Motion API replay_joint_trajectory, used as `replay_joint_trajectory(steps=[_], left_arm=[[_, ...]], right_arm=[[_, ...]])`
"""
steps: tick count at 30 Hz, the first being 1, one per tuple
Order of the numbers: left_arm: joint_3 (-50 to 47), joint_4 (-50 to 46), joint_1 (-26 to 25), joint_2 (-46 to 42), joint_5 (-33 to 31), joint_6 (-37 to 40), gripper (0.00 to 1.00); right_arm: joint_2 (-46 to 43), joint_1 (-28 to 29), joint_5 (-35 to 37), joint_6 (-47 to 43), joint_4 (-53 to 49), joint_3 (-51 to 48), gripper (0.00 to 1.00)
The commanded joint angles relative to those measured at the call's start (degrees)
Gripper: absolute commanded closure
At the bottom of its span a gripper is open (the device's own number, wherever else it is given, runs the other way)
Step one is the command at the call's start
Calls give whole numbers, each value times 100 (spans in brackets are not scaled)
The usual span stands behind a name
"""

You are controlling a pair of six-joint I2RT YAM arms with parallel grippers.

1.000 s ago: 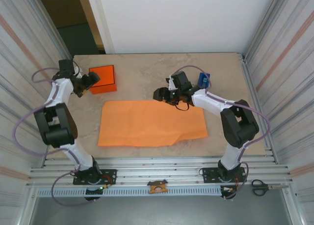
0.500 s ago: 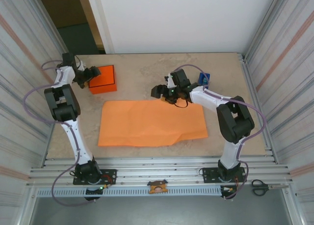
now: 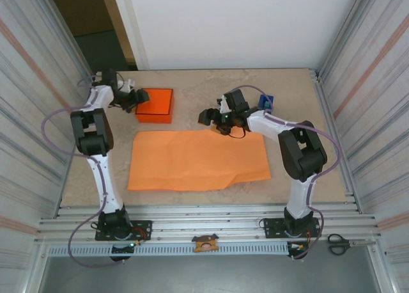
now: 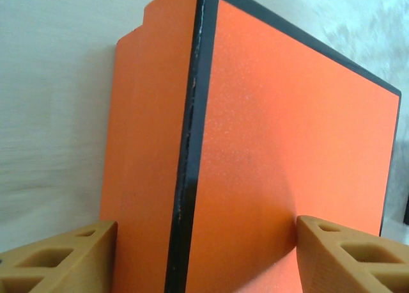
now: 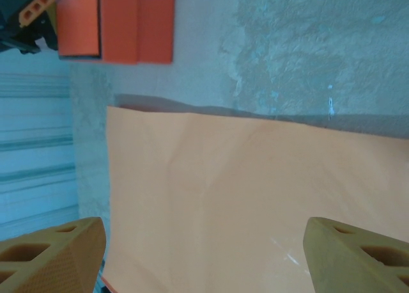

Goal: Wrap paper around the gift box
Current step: Move the gift box to the top-center of the table, then pick up the gift box from the top-center of the table.

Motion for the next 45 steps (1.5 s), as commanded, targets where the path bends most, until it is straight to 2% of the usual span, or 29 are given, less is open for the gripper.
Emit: replay_joint_trajectory(steps=[1,11,20,25,33,37,40,45], left_arm=[[-271,-515,-407,-13,-160,-21,32],[-558,76,-1408,-124,-112,-1547,29],[-675,235,-1553,-97,153,-1564,22],[-757,287,-1518,-16,431,-1373,18],[-748,455,-1527,243,919,-1318,22],[-731,788,-1527,281,1283,-1467,29],[-626,1125,-1535,264,1594,-1698,35],[-411,1429,-1552,38,1811,-2064,37]], right_arm=[[197,-91,-118,197,190,245,20],[1028,-297,-228,678,221,960,20],[1786,-591,-54,612,-200,1900,21],[2229,-672,-538,631,-258,2395,21],[2675,-561,-1053,818,-228,2877,28],[2736,-535,-1235,853,-225,3163,35],[2658,-568,-1290,853,-325,3426,36],[2347,-623,-1408,894,-413,3602,36]])
